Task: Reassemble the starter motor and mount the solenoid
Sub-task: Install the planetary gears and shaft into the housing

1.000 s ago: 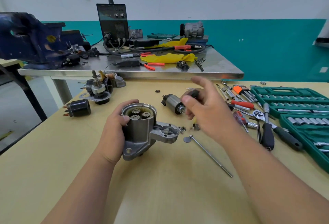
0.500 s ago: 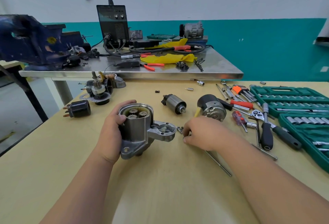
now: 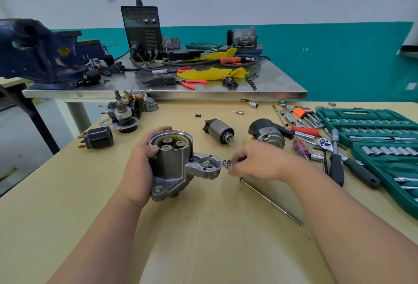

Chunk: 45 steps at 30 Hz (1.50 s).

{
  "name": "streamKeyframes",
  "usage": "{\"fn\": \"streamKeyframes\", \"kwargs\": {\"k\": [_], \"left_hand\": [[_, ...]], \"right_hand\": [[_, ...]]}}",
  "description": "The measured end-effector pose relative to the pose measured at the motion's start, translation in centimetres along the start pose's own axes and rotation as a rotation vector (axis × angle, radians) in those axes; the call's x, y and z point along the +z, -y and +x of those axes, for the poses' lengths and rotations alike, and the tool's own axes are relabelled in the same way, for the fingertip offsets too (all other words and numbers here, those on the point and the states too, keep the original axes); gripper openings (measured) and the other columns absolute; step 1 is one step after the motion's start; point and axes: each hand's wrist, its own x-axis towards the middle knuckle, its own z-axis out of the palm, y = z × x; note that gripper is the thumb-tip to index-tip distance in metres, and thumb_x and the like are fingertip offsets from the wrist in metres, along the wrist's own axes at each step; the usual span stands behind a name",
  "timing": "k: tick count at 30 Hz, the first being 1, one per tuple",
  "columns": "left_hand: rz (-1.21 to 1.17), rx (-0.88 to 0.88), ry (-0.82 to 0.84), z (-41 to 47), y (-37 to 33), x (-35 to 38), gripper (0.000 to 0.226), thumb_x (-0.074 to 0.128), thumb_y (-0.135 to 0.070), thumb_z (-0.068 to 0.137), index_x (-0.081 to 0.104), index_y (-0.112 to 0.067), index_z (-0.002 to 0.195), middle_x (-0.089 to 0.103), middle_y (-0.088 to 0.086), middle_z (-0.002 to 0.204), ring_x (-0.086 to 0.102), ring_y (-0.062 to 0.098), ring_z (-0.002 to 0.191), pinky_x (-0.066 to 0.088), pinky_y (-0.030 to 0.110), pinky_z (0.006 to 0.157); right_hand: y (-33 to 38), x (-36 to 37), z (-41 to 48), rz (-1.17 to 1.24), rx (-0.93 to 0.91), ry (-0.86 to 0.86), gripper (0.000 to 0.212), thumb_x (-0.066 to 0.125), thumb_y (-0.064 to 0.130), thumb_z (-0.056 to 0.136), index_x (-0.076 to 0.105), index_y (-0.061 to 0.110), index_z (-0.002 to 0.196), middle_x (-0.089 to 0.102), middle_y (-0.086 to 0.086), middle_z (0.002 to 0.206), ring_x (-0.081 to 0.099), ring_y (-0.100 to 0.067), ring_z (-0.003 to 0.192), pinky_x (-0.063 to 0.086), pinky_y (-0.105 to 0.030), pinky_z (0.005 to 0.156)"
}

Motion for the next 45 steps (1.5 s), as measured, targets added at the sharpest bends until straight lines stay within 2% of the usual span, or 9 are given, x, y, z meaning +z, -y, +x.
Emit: {"fn": "streamKeyframes", "kwargs": {"k": [4, 8, 14, 17, 24, 27, 30, 38, 45], "left_hand": [[0.025, 0.024, -0.01, -0.2, 0.0, 0.3, 0.057, 0.038, -0.017, 0.059, 0.065, -0.017, 0.11, 0.067, 0.019, 0.109, 0.06, 0.039, 0.102, 0.053, 0.042, 0.075], [0.041, 0.021, -0.006, -0.2, 0.0, 0.2, 0.057, 0.038, -0.018, 0.059, 0.065, -0.019, 0.11, 0.067, 0.019, 0.11, 0.062, 0.039, 0.101, 0.056, 0.04, 0.068], [0.027, 0.043, 0.002, 0.0, 0.2, -0.1, 0.056, 0.039, -0.018, 0.06, 0.067, -0.019, 0.108, 0.072, 0.013, 0.101, 0.066, 0.032, 0.092, 0.056, 0.035, 0.058], [0.057, 0.053, 0.02, -0.1, 0.3, -0.1, 0.056, 0.039, -0.018, 0.06, 0.066, -0.019, 0.109, 0.07, 0.016, 0.105, 0.065, 0.035, 0.096, 0.056, 0.038, 0.064], [0.112, 0.095, 0.021, -0.1, 0.5, 0.0, 0.056, 0.04, -0.017, 0.06, 0.066, -0.019, 0.11, 0.068, 0.018, 0.108, 0.062, 0.039, 0.103, 0.052, 0.042, 0.075], [0.115, 0.088, 0.014, 0.0, 0.6, 0.0, 0.056, 0.041, -0.017, 0.058, 0.069, -0.023, 0.106, 0.068, 0.019, 0.109, 0.061, 0.042, 0.106, 0.051, 0.044, 0.077], [0.125, 0.075, 0.001, 0.0, 0.5, 0.0, 0.057, 0.04, -0.016, 0.058, 0.069, -0.024, 0.106, 0.067, 0.019, 0.11, 0.061, 0.042, 0.107, 0.052, 0.045, 0.076], [0.182, 0.085, -0.05, -0.2, 0.5, 0.5, 0.056, 0.041, -0.015, 0.057, 0.07, -0.029, 0.102, 0.068, 0.017, 0.112, 0.061, 0.043, 0.108, 0.05, 0.064, 0.089], [0.176, 0.044, -0.072, -0.2, 0.4, 0.4, 0.055, 0.04, -0.015, 0.059, 0.07, -0.033, 0.101, 0.068, 0.013, 0.111, 0.063, 0.04, 0.104, 0.057, 0.051, 0.074]], "right_hand": [[2.1, -0.3, -0.9, 0.833, -0.219, 0.005, 0.017, 0.066, 0.026, 0.075, 0.058, 0.012, 0.071, 0.043, 0.004, 0.047, 0.037, -0.015, 0.043, 0.039, -0.026, 0.053], [3.1, 0.3, -0.4, 0.429, -0.181, -0.127, 0.019, 0.063, 0.032, 0.083, 0.066, 0.028, 0.064, 0.048, 0.005, 0.05, 0.04, -0.013, 0.046, 0.039, -0.029, 0.056], [1.8, 0.6, -0.4, 0.295, -0.139, -0.226, 0.011, 0.062, 0.039, 0.086, 0.068, 0.033, 0.079, 0.059, 0.017, 0.057, 0.05, -0.001, 0.049, 0.04, -0.021, 0.053], [3.2, 1.4, 0.1, 0.182, -0.138, -0.241, 0.018, 0.062, 0.053, 0.08, 0.066, 0.036, 0.081, 0.063, 0.017, 0.078, 0.058, 0.0, 0.071, 0.044, -0.023, 0.059], [4.4, 1.5, 0.3, 0.151, -0.019, -0.114, 0.035, 0.062, 0.061, 0.075, 0.067, 0.031, 0.092, 0.065, 0.013, 0.087, 0.061, -0.004, 0.081, 0.049, -0.026, 0.065], [4.5, 1.0, 0.2, 0.296, -0.055, -0.16, 0.019, 0.048, 0.034, 0.093, 0.058, 0.029, 0.109, 0.057, 0.013, 0.083, 0.054, -0.003, 0.072, 0.041, -0.025, 0.062], [4.5, 0.6, -0.3, 0.317, -0.134, -0.246, 0.039, 0.036, 0.01, 0.096, 0.049, 0.023, 0.13, 0.054, 0.014, 0.097, 0.057, -0.004, 0.082, 0.047, -0.025, 0.071], [5.8, 2.7, -1.3, 0.312, -0.269, -0.529, 0.032, 0.07, 0.04, 0.082, 0.064, 0.029, 0.111, 0.067, 0.002, 0.099, 0.067, -0.018, 0.084, 0.056, -0.041, 0.078], [6.7, 3.3, -1.4, 0.278, -0.319, -0.615, 0.034, 0.067, 0.033, 0.087, 0.065, 0.024, 0.12, 0.065, 0.006, 0.11, 0.063, -0.015, 0.097, 0.05, -0.041, 0.089]]}}
